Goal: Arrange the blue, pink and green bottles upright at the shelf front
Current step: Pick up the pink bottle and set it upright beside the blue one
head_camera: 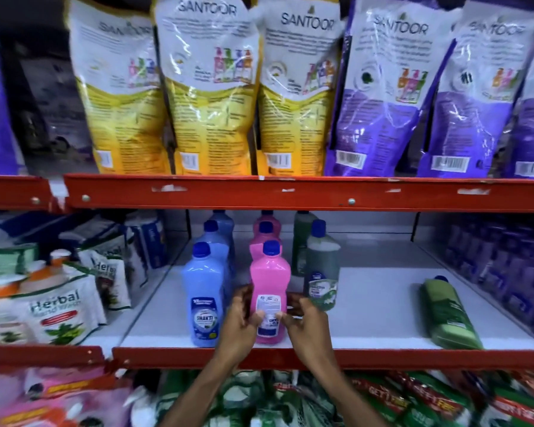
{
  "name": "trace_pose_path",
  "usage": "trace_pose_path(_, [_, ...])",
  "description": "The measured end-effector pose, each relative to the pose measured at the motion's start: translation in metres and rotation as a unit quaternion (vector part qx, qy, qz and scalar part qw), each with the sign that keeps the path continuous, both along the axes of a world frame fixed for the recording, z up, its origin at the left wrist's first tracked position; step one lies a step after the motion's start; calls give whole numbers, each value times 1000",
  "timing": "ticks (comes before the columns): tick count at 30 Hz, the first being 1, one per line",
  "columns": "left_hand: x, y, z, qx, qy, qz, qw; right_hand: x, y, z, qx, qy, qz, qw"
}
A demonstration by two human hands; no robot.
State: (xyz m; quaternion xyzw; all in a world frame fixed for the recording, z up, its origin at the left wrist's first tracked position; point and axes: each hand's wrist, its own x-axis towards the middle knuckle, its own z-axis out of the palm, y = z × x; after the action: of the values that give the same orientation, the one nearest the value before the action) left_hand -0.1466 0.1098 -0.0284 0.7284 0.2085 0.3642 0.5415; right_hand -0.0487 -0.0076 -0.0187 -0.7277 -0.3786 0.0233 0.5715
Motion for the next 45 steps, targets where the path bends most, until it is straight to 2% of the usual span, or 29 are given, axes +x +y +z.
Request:
trace_pose_path(8, [-12, 3, -3, 44, 53, -3, 998, -5, 9, -6, 23, -2, -106, 994])
trace_pose_path(10, [-14, 2, -3, 100, 74, -3, 992, -6, 6, -6, 15, 9, -68, 998])
trace_pose_path(14, [-13, -5, 1, 174, 85, 12, 981, -6, -1, -5, -5, 63, 136, 989])
trace_pose_path(20, [-15, -14, -2, 242, 62, 99, 963, 19, 0, 4, -58, -39, 123, 990])
trace_pose_path(24, [-10, -18, -2, 214, 58, 136, 966, 29, 3, 0, -61, -11, 99, 993])
trace_pose_path(31, [-8, -11, -12, 174, 73, 82, 979, 30, 4, -9, -42, -11, 83, 996])
trace_pose_path(45, [-12, -4, -21, 207, 75, 74, 973, 16, -2, -17, -25, 12, 73, 997])
